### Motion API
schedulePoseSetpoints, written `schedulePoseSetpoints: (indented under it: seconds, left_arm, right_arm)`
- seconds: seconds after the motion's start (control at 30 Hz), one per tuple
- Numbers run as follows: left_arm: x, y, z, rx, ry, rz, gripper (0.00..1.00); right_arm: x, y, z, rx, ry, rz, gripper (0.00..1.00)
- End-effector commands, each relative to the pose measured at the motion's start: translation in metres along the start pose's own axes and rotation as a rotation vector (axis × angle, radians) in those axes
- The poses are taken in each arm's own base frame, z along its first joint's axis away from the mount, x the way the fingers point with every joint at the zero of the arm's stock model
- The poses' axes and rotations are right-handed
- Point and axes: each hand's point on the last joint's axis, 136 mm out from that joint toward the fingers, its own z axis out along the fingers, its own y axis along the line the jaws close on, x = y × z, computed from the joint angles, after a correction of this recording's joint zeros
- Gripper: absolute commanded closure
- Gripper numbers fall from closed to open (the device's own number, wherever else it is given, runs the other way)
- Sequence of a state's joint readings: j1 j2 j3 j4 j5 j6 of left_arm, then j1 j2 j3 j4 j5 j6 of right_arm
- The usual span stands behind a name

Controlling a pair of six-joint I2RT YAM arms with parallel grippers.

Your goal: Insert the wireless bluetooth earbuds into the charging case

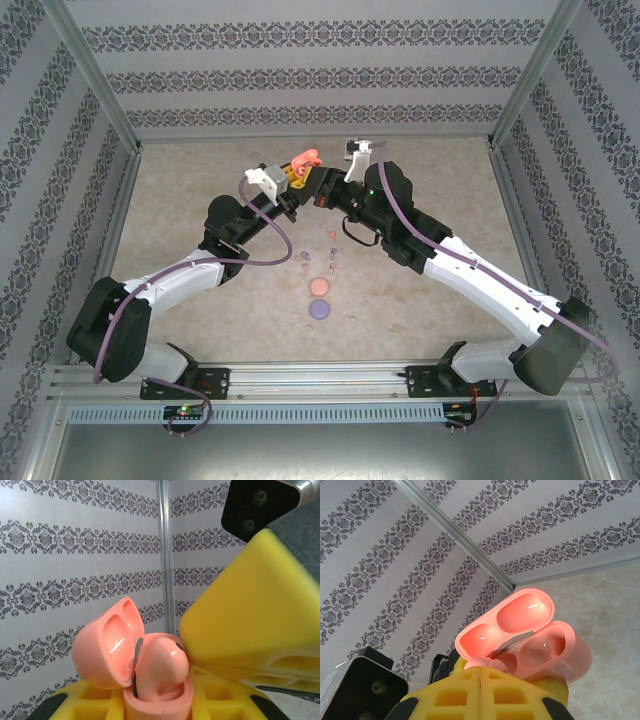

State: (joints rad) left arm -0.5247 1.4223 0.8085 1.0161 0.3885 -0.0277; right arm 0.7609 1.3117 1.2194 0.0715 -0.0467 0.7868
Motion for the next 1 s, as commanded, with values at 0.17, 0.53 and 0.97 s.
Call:
schedulePoseSetpoints:
  seconds: [0.17,0.53,0.97]
  left_arm:
    - [-0.016,-0.012,0.004,0.037,-0.053,0.008,1.00]
    - [-0.016,-0.012,0.004,0.037,-0.052,0.011,1.00]
    - [-0.019,-0.013,0.004,0.040,-0.056,0.019,1.00]
  right_arm:
    - [-0.018,0.017,-0.017,-0.048,-0.045,-0.015,0.93]
    - [-0.014,0.028,-0.027,-0.077,-0.026,-0.023,0.93]
    - [0.006,0.019,-0.006,-0.050,0.025,-0.018,0.93]
